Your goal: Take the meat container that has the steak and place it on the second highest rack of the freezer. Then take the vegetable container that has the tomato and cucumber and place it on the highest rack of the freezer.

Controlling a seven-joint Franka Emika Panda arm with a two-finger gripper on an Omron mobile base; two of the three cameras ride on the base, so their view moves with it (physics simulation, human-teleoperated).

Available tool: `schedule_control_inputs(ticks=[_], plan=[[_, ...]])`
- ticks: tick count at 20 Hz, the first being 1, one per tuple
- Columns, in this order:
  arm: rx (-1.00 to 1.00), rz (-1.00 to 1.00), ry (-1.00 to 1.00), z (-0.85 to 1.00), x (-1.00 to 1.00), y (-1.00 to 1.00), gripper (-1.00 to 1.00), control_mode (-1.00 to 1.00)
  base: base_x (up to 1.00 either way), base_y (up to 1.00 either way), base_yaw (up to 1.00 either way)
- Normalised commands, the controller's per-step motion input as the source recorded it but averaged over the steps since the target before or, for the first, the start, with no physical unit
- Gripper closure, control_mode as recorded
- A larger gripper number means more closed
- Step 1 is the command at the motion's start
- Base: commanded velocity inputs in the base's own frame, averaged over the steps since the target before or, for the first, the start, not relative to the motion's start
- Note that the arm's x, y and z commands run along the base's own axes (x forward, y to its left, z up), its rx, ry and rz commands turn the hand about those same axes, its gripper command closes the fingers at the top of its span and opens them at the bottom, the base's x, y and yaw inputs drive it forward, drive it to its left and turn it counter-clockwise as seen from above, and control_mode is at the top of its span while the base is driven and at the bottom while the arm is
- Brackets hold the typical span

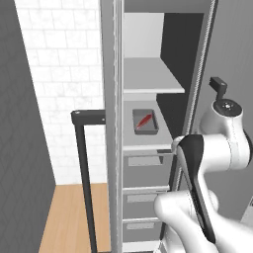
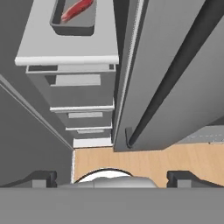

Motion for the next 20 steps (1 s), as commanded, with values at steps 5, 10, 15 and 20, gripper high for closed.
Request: schedule_control_inputs(ticks=[5,10,15,20], plan=[[-0.01,0.02,0.13,0.22,0.0,-0.01,-1.0,-1.0,0.0,0.0,0.0],[0.05,0.02,0.07,0.08,0.0,-0.09,-1.0,-1.0,0.0,0.0,0.0],[0.02,0.0,0.0,0.0,0.0,-0.01,-1.0,-1.0,0.0,0.0,0.0],[0.0,0.0,0.0,0.0,-0.02,0.0,-1.0,1.0,-0.22,0.0,0.0]])
